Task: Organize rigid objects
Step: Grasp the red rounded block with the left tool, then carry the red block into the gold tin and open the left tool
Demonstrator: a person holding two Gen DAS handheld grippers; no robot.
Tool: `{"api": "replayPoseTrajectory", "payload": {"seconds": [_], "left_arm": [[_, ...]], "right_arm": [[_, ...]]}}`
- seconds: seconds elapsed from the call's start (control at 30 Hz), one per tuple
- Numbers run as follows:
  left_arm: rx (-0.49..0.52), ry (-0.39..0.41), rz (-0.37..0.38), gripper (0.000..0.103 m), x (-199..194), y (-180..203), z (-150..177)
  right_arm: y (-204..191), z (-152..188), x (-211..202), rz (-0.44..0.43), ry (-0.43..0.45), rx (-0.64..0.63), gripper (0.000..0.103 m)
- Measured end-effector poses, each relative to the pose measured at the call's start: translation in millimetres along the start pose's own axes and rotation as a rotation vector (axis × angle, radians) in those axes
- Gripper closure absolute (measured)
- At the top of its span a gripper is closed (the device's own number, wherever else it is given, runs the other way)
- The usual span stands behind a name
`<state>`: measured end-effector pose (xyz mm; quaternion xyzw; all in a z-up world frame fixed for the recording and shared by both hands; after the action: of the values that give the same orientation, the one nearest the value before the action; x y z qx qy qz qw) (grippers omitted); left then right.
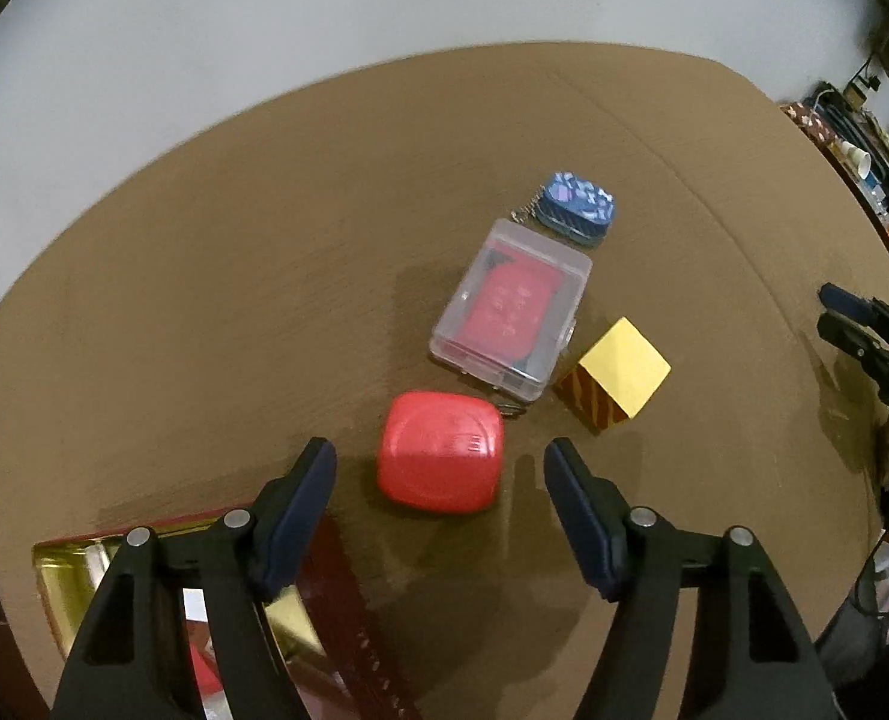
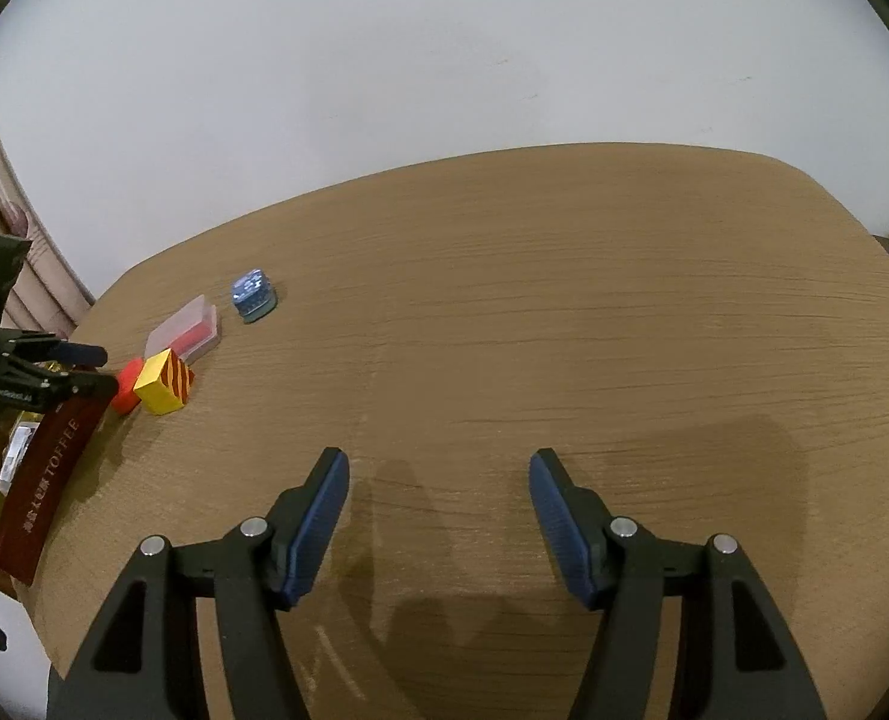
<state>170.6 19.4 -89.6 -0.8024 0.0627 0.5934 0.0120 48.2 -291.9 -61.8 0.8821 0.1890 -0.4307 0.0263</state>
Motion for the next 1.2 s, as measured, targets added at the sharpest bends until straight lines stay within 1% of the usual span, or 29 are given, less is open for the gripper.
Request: {"api": "replayPoseTrajectory", "payload": {"seconds": [0.1,0.23,0.27,0.3,0.33,0.47,0.6,0.7,0.73,0.87,0.9,0.97,1.03,1.07,1.1,1.13,1.2], "left_arm": [[0.035,-0.008,-0.019,0.035,7,3,2],[0.056,-0.025,-0.016,0.037,16,8,4],[0.058,-0.027,-0.023,0.04,19,7,3],[0.06,-0.034,-0.025,0.056,21,6,4],[0.068,-0.042,-0.035,0.06,24,8,1],[0.064,-0.032,-0.037,0.061,23,5,2],[0.018,-0.016,-0.033,0.061,15,4,15],[-0.031,0.025,-0.055,0.061,-4,5,29],[-0.051,0.037,-0.052,0.061,-12,8,34],[-0.143,0.124,0.004,0.061,-64,17,62],[-0.167,0.136,0.018,0.061,-76,17,68],[-0.223,0.153,0.03,0.061,-100,10,87],[-0.281,0.165,0.029,0.061,-121,-5,106],[-0.315,0.169,0.015,0.061,-127,-21,108],[-0.336,0.17,-0.008,0.061,-132,-33,119],[-0.351,0.168,-0.041,0.061,-138,-34,131],[-0.372,0.161,-0.141,0.061,-155,-61,141]], "right_arm": [[-1,0,1,-0.002,0.0,0.0,0.038],[0,2,-4,-0.006,-0.001,-0.001,0.036],[-1,2,-3,-0.007,-0.001,-0.001,0.036],[-1,2,-3,-0.007,-0.001,-0.001,0.036],[-1,2,-3,-0.008,-0.001,-0.001,0.036],[0,2,-3,-0.01,0.0,0.001,0.036],[0,2,-3,-0.013,0.001,0.005,0.036],[-1,3,-4,-0.015,0.001,0.006,0.036],[-1,3,-4,-0.014,0.001,0.007,0.036],[-2,3,-3,-0.011,-0.001,0.006,0.036],[-2,3,-3,-0.01,-0.002,0.006,0.036],[-2,3,-3,-0.007,-0.005,0.003,0.035],[-2,3,-3,-0.004,-0.008,-0.001,0.035],[-2,2,-3,-0.003,-0.009,-0.003,0.035],[-2,2,-3,0.0,-0.01,-0.004,0.035],[-2,2,-2,0.002,-0.012,-0.007,0.035],[-3,2,-2,0.008,-0.014,-0.01,0.035]]}}
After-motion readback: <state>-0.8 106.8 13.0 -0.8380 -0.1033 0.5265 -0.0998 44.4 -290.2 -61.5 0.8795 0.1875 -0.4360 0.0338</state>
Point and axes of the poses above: each gripper's, at about its wrist camera, not at the fingertips, and x roughly the way its jaws point, y to its right, z to its underside, the point moved 6 cm from there along x, roughly the way its jaws point, and after that the axes turned 13 degrees about -x, right-handed, at the moved point
